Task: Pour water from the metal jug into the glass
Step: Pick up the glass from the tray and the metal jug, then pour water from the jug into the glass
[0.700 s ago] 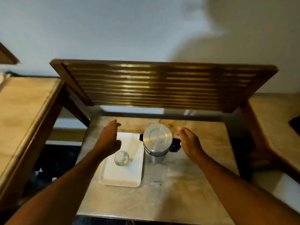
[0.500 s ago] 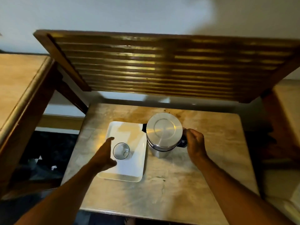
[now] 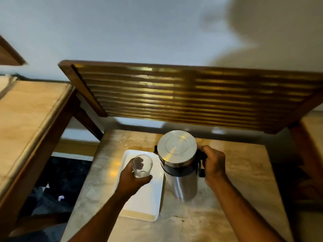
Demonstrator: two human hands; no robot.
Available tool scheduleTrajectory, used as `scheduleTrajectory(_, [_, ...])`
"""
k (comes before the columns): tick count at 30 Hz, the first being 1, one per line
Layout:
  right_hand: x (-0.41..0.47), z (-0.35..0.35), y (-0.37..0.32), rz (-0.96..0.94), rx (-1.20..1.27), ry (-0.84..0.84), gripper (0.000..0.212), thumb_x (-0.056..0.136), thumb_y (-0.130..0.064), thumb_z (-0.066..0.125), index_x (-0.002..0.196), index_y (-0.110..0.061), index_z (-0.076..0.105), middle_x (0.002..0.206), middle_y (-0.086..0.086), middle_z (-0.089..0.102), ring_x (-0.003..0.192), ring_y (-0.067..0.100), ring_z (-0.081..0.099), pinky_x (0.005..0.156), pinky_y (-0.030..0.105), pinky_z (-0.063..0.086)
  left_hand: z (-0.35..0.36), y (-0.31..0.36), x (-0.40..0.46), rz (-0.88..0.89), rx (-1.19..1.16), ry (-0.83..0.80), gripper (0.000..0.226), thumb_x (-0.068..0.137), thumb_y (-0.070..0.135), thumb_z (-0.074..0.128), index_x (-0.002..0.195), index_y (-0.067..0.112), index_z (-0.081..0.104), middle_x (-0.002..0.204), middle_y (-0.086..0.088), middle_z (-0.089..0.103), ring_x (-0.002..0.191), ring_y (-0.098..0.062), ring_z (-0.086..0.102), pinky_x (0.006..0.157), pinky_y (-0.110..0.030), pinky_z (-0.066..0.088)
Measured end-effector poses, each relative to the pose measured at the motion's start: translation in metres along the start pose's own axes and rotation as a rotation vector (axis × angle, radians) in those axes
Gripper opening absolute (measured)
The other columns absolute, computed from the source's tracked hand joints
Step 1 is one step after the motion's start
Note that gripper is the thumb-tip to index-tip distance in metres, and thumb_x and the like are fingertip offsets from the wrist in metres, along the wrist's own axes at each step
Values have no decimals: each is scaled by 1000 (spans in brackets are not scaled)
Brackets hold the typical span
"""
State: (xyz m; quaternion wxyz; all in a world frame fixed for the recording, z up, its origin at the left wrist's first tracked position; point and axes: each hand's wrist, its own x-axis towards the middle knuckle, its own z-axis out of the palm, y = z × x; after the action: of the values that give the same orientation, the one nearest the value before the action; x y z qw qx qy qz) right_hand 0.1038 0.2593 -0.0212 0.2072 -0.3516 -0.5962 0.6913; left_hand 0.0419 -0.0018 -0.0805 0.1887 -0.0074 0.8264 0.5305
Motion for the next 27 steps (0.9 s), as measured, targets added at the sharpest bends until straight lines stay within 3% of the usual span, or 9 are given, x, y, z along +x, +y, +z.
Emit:
scheduleTrajectory(4, [-20, 8, -90, -12, 15, -53, 19, 64, -26, 66, 47, -20, 70, 40, -10, 57, 39, 3, 51, 35, 17, 41, -33, 96, -22, 185, -38, -9, 58, 54, 17, 86, 105, 26, 60, 92, 3, 67, 78, -12, 65, 64, -13, 52])
scheduleTrajectory(7, [-33, 16, -185, -78, -54, -146, 19, 65, -33, 70, 63, -16, 78, 55, -1, 70, 53, 11, 64, 41, 24, 50, -63, 178, -52, 348, -62, -24, 56, 60, 8, 85, 106, 34, 66, 97, 4, 76, 88, -9, 71, 71, -15, 55])
scheduleTrajectory(12, [-66, 31, -363, -294, -270, -181, 31, 50, -49, 68, 58, -21, 78, 52, -4, 72, 56, 17, 65, 62, 45, 53, -118, 298, -115, 468, -221, -35, 54, 60, 15, 86, 108, 25, 67, 103, -8, 76, 94, -24, 73, 81, -38, 60])
scheduleTrajectory(15, [-95, 41, -452, -441, -417, -243, 39, 48, -53, 64, 64, -20, 78, 61, -1, 76, 66, 23, 71, 73, 50, 55, -147, 347, -144, 512, -254, -72, 50, 62, 16, 86, 106, 29, 67, 104, -11, 76, 98, -30, 73, 84, -49, 60])
scheduleTrajectory(17, [-116, 46, -501, -558, -549, -268, 39, 50, -54, 63, 64, -21, 78, 62, -1, 76, 65, 20, 70, 71, 48, 57, -159, 373, -159, 531, -269, -90, 51, 62, 20, 86, 108, 26, 64, 106, -15, 74, 99, -34, 73, 86, -55, 60])
scheduleTrajectory(20, [-156, 52, -569, -711, -743, -259, 24, 53, -56, 62, 55, -34, 74, 46, -15, 67, 44, 3, 60, 52, 32, 44, -176, 407, -177, 572, -261, -106, 46, 72, 10, 83, 111, 22, 61, 107, -23, 69, 95, -37, 72, 75, -42, 65])
scheduleTrajectory(23, [-191, 60, -612, -841, -906, -262, 11, 56, -55, 63, 53, -46, 69, 45, -26, 62, 53, 9, 61, 49, 30, 37, -181, 428, -191, 645, -215, -78, 44, 75, 10, 83, 110, 24, 60, 105, -15, 67, 91, -27, 72, 65, -25, 61])
scheduleTrajectory(25, [-201, 65, -631, -900, -1015, -269, 12, 57, -55, 62, 51, -47, 67, 46, -16, 65, 58, 15, 62, 51, 30, 38, -179, 438, -193, 672, -202, -74, 47, 72, 15, 83, 111, 25, 59, 103, -15, 66, 91, -28, 71, 68, -27, 61])
scheduleTrajectory(27, [-212, 69, -645, -962, -1100, -267, 28, 58, -57, 60, 50, -32, 71, 47, -8, 66, 58, 17, 63, 52, 31, 43, -177, 445, -197, 703, -196, -67, 50, 68, 24, 82, 112, 26, 59, 102, -14, 66, 90, -28, 70, 70, -29, 61])
